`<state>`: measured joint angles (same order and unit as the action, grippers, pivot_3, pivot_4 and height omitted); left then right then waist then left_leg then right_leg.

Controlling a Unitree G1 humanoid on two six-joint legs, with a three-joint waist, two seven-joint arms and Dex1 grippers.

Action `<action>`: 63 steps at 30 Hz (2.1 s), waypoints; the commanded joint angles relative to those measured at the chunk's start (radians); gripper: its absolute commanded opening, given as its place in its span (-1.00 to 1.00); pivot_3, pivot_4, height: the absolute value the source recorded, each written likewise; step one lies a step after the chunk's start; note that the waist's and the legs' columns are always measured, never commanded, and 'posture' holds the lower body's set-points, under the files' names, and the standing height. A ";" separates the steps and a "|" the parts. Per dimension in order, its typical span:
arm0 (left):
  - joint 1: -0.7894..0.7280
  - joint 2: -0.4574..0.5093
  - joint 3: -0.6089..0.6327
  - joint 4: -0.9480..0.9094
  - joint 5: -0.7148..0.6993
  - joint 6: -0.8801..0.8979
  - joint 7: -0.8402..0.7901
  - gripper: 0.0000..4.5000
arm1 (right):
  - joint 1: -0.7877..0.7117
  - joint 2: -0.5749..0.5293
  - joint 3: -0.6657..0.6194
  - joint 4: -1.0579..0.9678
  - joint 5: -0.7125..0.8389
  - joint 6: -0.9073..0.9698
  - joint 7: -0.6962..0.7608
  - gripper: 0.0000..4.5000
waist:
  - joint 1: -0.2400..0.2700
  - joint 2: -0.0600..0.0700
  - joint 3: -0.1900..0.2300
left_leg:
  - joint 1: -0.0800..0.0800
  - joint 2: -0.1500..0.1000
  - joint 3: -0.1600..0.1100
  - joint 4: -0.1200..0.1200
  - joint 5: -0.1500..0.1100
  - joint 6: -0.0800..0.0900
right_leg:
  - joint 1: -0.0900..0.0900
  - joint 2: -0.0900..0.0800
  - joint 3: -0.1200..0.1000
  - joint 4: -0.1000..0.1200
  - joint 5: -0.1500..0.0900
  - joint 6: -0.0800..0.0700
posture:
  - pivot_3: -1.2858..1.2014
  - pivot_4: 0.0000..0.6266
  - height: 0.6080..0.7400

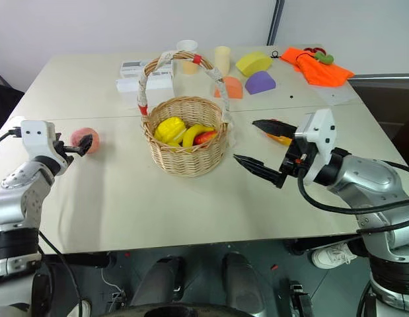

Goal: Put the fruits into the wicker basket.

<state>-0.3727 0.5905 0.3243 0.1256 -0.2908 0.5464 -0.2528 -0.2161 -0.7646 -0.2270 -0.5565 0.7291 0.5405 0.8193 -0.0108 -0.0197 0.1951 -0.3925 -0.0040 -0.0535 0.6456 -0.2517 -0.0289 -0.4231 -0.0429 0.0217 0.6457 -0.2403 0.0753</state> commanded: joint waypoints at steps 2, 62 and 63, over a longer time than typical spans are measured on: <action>-0.087 0.037 -0.032 0.037 0.040 0.056 0.002 1.00 | -0.011 0.019 0.020 -0.065 0.037 -0.002 -0.009 0.95 | 0.001 0.000 0.000 | 0.000 0.000 -0.001 0.000 0.000 0.000 | 0.000 0.000 0.000 0.000 0.000 0.000 | 0.03 -0.52 0.87; -0.179 0.067 -0.279 -0.540 -0.382 0.142 -0.668 0.99 | -0.243 0.004 0.169 0.663 -0.502 -0.204 -0.212 1.00 | -0.009 -0.001 0.001 | 0.001 -0.001 0.003 0.000 0.000 0.000 | 0.000 0.000 0.002 0.000 -0.001 -0.001 | 0.03 -0.52 0.87; -0.164 0.081 -0.274 -0.554 -0.395 0.150 -0.677 0.99 | -0.267 0.001 0.179 0.711 -0.520 -0.222 -0.200 1.00 | -0.008 0.000 0.001 | 0.001 -0.001 0.003 0.001 0.000 0.000 | 0.000 0.001 0.002 0.000 -0.001 0.000 | 0.03 -0.52 0.87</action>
<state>-0.5333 0.6559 0.0248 -0.3687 -0.6469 0.6937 -0.8945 -0.4510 -0.7540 -0.0510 0.1082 0.2438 0.3674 0.6034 -0.0191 -0.0202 0.1965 -0.3921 -0.0048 -0.0511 0.6460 -0.2518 -0.0288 -0.4232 -0.0423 0.0232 0.6460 -0.2412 0.0748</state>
